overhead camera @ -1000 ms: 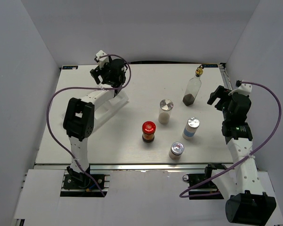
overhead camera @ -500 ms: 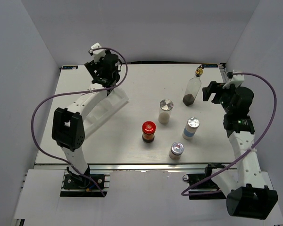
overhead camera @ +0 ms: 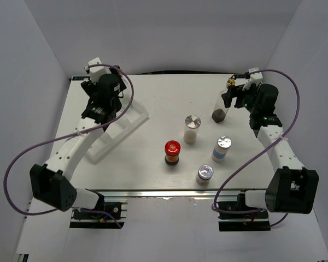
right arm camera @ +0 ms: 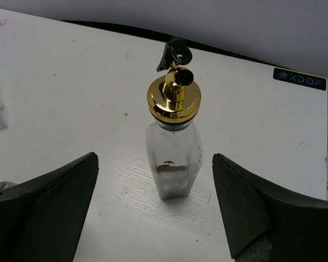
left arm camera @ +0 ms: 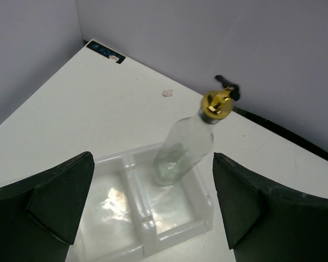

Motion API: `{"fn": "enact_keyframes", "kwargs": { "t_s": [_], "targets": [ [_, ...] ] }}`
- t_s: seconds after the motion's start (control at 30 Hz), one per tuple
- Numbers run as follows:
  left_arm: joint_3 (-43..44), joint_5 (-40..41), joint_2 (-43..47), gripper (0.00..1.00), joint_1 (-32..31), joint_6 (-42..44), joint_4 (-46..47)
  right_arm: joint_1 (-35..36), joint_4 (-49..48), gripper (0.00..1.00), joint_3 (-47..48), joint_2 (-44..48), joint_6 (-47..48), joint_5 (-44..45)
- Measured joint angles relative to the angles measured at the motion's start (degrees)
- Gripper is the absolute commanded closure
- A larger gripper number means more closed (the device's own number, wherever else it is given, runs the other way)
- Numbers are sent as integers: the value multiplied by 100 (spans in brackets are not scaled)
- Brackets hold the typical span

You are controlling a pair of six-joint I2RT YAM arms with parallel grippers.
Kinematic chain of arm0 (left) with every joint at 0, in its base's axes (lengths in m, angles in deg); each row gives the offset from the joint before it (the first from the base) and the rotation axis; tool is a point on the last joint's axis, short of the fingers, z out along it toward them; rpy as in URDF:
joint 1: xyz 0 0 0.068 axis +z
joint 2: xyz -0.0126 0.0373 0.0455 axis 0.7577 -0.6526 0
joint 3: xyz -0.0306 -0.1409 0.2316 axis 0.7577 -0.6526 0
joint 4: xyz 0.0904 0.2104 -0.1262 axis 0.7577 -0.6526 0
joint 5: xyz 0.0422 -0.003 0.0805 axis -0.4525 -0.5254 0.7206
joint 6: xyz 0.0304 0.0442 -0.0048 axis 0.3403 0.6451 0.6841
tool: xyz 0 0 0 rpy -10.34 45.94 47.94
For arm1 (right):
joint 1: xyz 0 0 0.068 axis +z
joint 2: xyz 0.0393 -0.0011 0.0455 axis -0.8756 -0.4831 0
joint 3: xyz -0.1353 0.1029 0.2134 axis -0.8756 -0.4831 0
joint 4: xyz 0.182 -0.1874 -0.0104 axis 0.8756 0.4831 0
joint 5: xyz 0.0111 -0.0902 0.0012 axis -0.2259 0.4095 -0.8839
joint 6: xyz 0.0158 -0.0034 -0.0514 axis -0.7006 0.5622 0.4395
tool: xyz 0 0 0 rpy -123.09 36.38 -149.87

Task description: Organize the condiment bottles

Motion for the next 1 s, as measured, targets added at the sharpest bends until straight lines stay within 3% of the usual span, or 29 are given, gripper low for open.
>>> {"fn": "enact_keyframes", "kwargs": {
  "t_s": [0.1, 0.27, 0.37, 0.5, 0.57, 0.63, 0.8, 1.0],
  "targets": [
    [-586, 11, 581, 2, 199, -177, -131, 81, -358, 15, 46, -341, 26, 15],
    [-1373, -208, 1001, 2, 1464, -723, -214, 186, -949, 18, 254, -1001, -52, 129],
    [-1624, -343, 975, 2, 1976, -973, -282, 219, -1268, 27, 363, -1325, -68, 144],
    [-1770, -564, 946, 2, 2299, -1191, -356, 234, -1432, 67, 560, -1670, -79, 79],
    [-1803, -614, 946, 2, 2413, -1252, -361, 260, -1478, 80, 570, -1709, -105, 129],
    [-1818, -619, 951, 2, 2492, -1283, -354, 299, -1488, 100, 573, -1707, -68, 199],
    [-1908, -616, 1067, 2, 2518, -1316, -374, 498, -1097, 100, 813, -1711, 144, 297],
    [-2105, -664, 1303, 2, 2518, -1307, -339, 911, -396, 100, 1941, -1952, 450, 160]
  ]
}}
